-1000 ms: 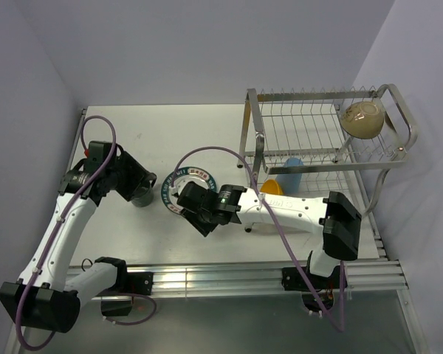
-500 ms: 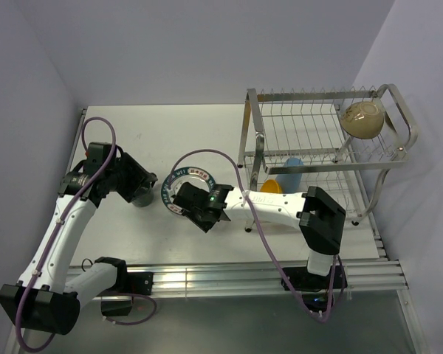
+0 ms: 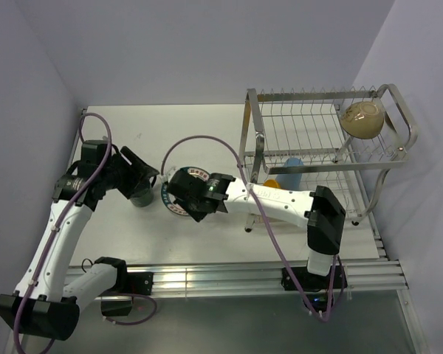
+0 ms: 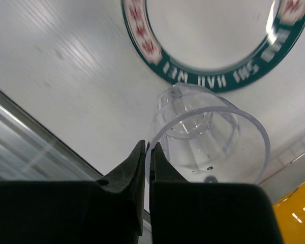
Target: Load the mixed dishes into the dish rack
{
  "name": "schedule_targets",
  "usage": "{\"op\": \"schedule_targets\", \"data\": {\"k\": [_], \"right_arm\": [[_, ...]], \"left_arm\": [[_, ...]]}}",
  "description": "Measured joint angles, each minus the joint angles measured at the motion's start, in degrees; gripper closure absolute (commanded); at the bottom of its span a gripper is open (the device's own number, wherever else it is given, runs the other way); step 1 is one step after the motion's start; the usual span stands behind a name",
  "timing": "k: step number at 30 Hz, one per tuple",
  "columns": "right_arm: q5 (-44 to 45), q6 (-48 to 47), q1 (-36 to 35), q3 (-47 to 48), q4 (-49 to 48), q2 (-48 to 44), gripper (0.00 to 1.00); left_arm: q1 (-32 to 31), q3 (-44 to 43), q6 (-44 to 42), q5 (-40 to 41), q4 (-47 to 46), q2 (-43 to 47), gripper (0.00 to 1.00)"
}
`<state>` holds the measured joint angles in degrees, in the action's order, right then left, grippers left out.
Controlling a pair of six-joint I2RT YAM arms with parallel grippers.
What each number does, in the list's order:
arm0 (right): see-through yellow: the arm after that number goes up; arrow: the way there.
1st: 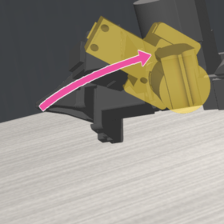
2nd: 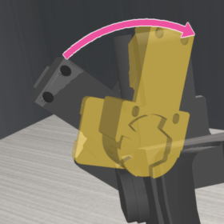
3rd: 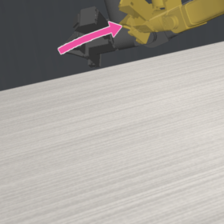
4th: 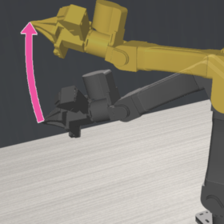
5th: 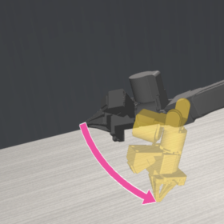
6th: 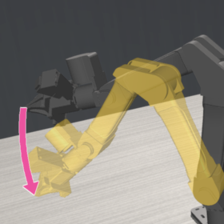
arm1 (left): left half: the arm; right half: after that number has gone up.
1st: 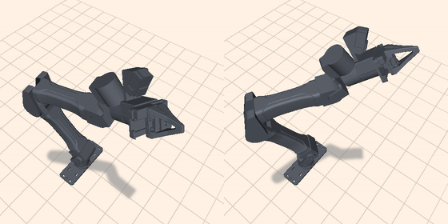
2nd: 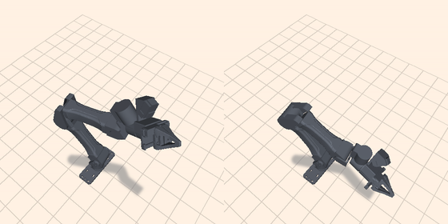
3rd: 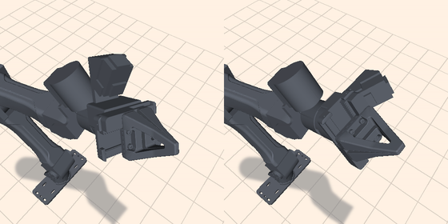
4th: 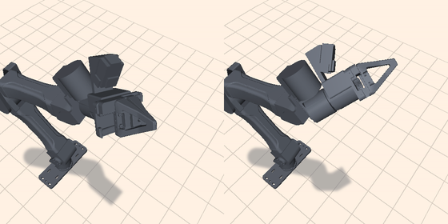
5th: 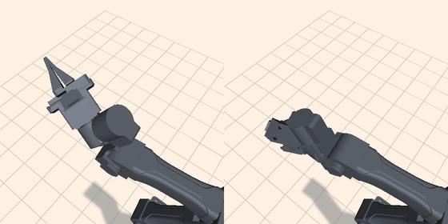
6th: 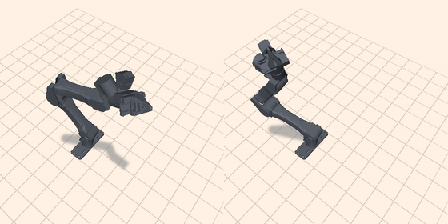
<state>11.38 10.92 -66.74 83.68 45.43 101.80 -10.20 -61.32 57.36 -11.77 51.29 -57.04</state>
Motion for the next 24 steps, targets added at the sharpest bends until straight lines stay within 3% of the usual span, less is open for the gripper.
{"op": "schedule_targets", "data": {"k": [8, 13, 17, 24], "right_arm": [[-0.5, 4.0, 0.0, 25.7, 4.9, -3.3, 1.00], [0.0, 6.1, 0.0, 34.2, 4.7, -9.9, 1.00], [1.3, 6.3, 0.0, 33.9, 1.5, -15.4, 1.00], [1.8, 5.2, 0.0, 20.7, -12.3, -25.7, 1.00]], "left_arm": [[0.0, -3.4, -0.3, -5.1, -12.3, 6.8, 0.28], [0.0, -4.1, 7.3, -7.5, -21.1, 9.9, 0.25], [0.0, -3.0, 18.6, -8.1, -29.4, 11.4, 0.19], [-0.1, 11.5, 44.7, -8.8, -52.8, 16.4, 0.04]]}}
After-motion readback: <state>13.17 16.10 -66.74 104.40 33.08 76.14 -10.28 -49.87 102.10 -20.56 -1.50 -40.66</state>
